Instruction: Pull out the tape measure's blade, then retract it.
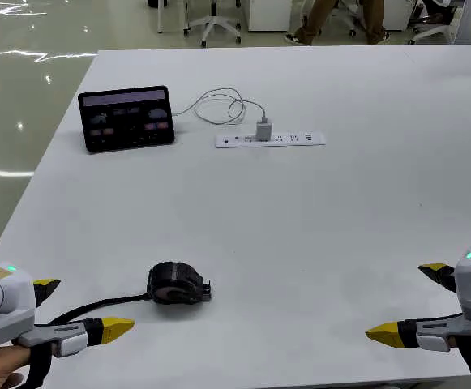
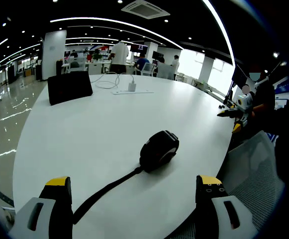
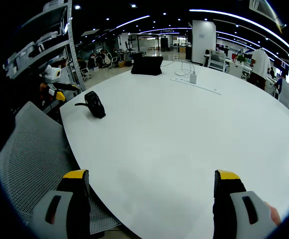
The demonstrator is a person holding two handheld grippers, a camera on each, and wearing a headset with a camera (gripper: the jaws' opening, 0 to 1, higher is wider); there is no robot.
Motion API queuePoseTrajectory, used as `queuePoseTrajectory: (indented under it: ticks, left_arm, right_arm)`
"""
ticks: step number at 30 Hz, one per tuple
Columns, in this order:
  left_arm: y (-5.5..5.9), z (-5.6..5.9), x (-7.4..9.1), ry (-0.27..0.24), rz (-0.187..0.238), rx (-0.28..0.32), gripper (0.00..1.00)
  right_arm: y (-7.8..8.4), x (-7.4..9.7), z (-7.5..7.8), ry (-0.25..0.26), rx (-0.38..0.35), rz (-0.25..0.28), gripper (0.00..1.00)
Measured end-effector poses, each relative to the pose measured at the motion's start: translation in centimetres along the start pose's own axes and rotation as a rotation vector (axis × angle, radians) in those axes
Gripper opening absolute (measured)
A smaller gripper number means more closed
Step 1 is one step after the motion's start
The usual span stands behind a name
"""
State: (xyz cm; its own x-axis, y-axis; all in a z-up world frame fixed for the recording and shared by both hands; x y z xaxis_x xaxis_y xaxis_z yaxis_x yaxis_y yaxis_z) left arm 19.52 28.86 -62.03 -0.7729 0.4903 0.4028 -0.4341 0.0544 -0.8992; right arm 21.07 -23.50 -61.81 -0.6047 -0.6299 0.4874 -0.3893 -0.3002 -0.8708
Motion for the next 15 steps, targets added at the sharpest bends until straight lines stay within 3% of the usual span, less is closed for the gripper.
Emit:
queuePoseTrajectory:
  ticks: [15]
  left_arm:
    - [0.1,-0.08,0.14,0.0,0.001,0.0,1.0]
  right_arm:
    - [0.01,0.0,-0.06,-0.008,-0.002,-0.004,1.0]
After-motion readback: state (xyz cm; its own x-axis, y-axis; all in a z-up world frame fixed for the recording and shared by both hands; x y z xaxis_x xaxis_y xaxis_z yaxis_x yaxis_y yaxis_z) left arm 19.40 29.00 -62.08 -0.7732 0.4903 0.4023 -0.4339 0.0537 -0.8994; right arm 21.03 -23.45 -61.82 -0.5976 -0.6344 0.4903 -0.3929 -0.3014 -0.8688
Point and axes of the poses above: the centre of the closed fingertips' face, and the gripper's own axes: x roughly backward along the fingers, z roughly to its right, y roughly out of its underside, the point moved 9 cm from there along x, roughly backward along the fingers, and after that the axes turned 13 degrees about z, right-handed, at the moved point
